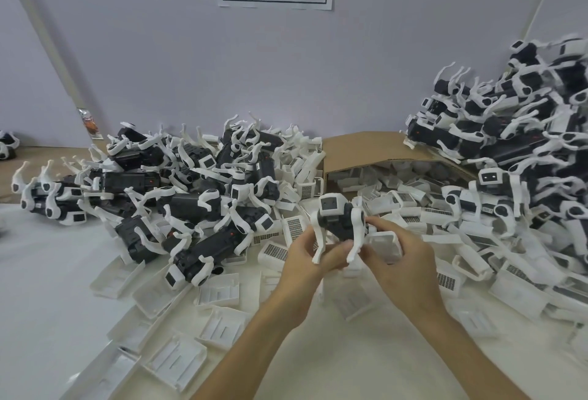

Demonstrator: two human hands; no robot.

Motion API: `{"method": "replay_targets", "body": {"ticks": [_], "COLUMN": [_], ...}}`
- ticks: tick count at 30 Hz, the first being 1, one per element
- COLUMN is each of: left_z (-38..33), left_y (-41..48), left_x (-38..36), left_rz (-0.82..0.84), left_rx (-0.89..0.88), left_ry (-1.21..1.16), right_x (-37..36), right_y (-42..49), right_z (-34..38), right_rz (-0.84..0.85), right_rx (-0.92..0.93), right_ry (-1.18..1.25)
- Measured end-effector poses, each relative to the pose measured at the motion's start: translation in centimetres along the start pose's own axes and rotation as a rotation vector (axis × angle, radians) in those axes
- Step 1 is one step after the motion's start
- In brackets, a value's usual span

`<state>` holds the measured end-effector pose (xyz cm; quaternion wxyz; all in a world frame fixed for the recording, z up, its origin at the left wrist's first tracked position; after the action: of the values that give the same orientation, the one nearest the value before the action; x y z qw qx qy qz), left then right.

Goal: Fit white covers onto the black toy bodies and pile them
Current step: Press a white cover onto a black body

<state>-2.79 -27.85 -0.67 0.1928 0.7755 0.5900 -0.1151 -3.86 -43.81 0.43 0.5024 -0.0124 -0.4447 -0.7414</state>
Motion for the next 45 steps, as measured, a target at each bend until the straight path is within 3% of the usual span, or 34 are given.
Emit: {"method": "replay_targets", "body": {"ticks": [3,6,12,16,21,29,38,45], "left_z": [0.2,-0.1,-0.1,-0.1,-0.1,-0.3,-0.6,-0.1], "left_y": [0.0,0.3,0.6,0.5,0.4,0.3,-0.3,-0.2], "left_x": [-0.2,0.0,0.7,0.8,0.5,0.5,-0.3,-0.1], "left_rz": [-0.103,-0.206,-0.107,-0.059,-0.066,-0.012,0.002,0.06], "left_rx": [-0.027,0.042,0.139,0.211,0.232,0.264,0.208,0.172], "left_ry": [0.046,-0.088,-0.44,-0.476,-0.43,-0.561,-0.451,-0.381], "right_x": [-0.1,-0.2,0.6,0.5,0.5,0.5,0.7,0.5], "right_y": [0.1,0.5,1.2,1.3,1.3,1.3,1.3,1.4], "right_z": [-0.3,-0.4,-0.8,-0.9,-0.7,-0.4,-0.4,-0.7], "right_rz": [0.065,0.159,0.183,0.262,0.288,0.254,0.28,0.216], "right_rx": [-0.073,-0.285,-0.468,-0.57,-0.572,-0.557,-0.532,-0.562], "right_ry": [0.086,0.399,0.705,0.898,0.859,0.866,0.91,0.765]}}
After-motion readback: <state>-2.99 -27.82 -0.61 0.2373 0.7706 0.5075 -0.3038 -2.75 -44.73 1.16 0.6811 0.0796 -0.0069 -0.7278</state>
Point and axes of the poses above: each hand's wrist, its own y-axis towards the middle knuckle, its own x-axis out of the back of the hand, z = x × y, the point moved 1 cm from there along y, towards the middle knuckle, and after that the axes turned 10 degrees about -y, right-handed, at the moved point
